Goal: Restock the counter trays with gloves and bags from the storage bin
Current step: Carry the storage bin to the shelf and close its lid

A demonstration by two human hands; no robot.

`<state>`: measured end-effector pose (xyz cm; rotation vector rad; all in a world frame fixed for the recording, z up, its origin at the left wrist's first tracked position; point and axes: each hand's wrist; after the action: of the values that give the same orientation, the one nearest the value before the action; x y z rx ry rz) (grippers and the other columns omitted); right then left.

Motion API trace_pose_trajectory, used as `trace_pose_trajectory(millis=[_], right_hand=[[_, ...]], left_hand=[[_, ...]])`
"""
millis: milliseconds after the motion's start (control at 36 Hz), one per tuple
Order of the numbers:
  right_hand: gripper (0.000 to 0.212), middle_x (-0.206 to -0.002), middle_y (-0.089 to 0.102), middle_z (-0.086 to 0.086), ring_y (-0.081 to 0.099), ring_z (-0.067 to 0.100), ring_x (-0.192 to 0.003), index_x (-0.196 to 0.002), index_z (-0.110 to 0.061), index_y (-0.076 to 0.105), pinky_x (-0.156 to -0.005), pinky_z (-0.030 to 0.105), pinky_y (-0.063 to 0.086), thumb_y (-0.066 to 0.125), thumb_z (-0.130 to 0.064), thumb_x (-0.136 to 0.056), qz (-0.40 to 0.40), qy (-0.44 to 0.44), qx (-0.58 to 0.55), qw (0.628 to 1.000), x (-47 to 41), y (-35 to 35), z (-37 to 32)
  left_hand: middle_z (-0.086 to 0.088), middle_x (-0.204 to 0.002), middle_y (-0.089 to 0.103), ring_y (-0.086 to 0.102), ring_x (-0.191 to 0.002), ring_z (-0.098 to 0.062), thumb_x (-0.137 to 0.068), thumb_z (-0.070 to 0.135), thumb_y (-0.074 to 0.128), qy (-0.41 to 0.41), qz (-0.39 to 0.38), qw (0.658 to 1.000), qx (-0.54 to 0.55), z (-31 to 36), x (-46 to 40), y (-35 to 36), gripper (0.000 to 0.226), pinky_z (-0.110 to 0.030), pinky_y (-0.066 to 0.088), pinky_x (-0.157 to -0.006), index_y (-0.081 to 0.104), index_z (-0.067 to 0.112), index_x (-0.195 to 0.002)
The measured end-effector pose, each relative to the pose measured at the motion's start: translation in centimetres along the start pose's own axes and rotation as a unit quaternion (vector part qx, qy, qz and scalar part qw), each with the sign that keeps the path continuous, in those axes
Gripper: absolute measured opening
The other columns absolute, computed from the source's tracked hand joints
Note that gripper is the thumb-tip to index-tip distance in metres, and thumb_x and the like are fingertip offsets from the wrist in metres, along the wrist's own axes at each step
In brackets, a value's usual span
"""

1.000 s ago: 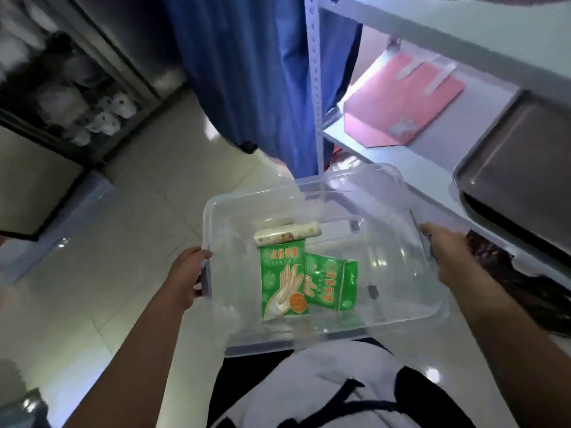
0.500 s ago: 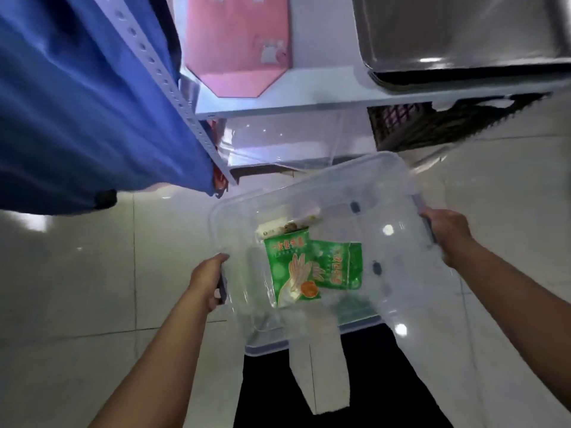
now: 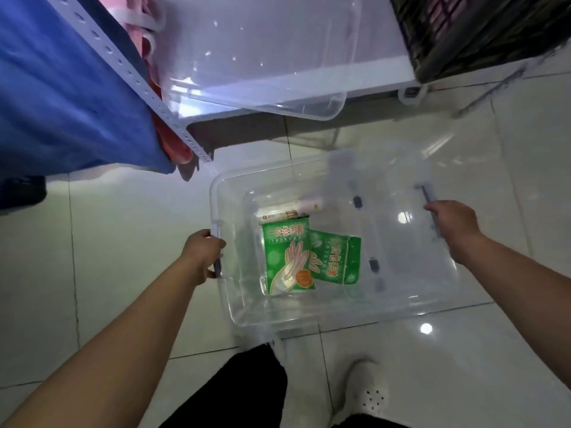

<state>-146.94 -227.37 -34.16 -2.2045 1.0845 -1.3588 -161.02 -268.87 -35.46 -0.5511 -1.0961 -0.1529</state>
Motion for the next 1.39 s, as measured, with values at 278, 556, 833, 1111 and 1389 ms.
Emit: trace_pose_trajectory(millis=[278,556,833,1111,1389], right_hand=[[0.039,-0.098,0.063,0.015,0.059,0.032,-0.084,-0.108,-0.007,0.062,-0.075,0.046,0.05,0.062,-0.03,-0.077,0.021,-0.097,-0.01,0.995,-7.6,8.4,5.3],[0.058,-0.141,0.049,0.009,0.043,0.033,-0.129,-0.137,-0.016,0.05,-0.104,0.049,0.033,0.06,-0.031,-0.082,0.113,-0.551,0.167,0.81,-3.5,18.5,-6.0],[0.022,-0.103,0.061,0.009,0.052,0.034,-0.108,-0.105,-0.014,0.061,-0.099,0.049,0.031,0.053,-0.007,-0.086,0.173,-0.523,0.353,0.756,-4.0,23.7,-15.1],[0.023,-0.079,0.046,0.005,0.054,0.033,-0.098,-0.089,-0.018,0.058,-0.097,0.051,0.031,0.06,0.0,-0.075,0.223,-0.531,0.405,0.71,-4.9,21.4,-12.9],[0.026,-0.08,0.059,0.015,0.054,0.035,-0.071,-0.089,-0.006,0.057,-0.07,0.04,0.034,0.056,0.01,-0.069,0.241,-0.676,0.317,0.62,-0.8,10.3,-9.3]], left_hand=[[-0.013,-0.094,0.058,0.064,-0.074,-0.031,-0.088,0.011,0.063,0.103,0.024,0.987,-0.118,0.7,-11.5,2.8,0.029,-0.036,0.054,-0.057,0.05,0.011,-0.114],[-0.019,-0.104,0.059,0.063,-0.087,-0.034,-0.083,0.019,0.076,0.084,-0.009,0.958,-0.274,5.3,-13.6,0.7,0.037,-0.055,0.06,-0.055,0.054,0.005,-0.109],[-0.009,-0.145,0.049,0.052,-0.121,-0.033,-0.086,0.044,0.07,0.248,0.127,0.947,-0.16,1.3,-13.7,-0.8,0.065,-0.043,0.046,-0.09,0.049,0.015,-0.141],[-0.008,-0.142,0.055,0.054,-0.125,-0.03,-0.088,0.045,0.067,0.299,0.223,0.91,-0.183,-2.4,-12.5,-1.8,0.057,-0.039,0.046,-0.095,0.053,0.019,-0.137],[-0.006,-0.115,0.072,0.066,-0.102,-0.03,-0.087,0.025,0.066,0.372,0.238,0.866,-0.236,0.1,-4.8,0.6,0.025,-0.04,0.054,-0.088,0.07,0.018,-0.11]])
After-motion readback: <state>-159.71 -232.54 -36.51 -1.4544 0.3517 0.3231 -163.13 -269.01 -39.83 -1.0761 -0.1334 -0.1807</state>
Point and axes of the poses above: each hand's wrist, its own x-axis away from the middle knuckle, its own y-axis out of the palm, z = x × y
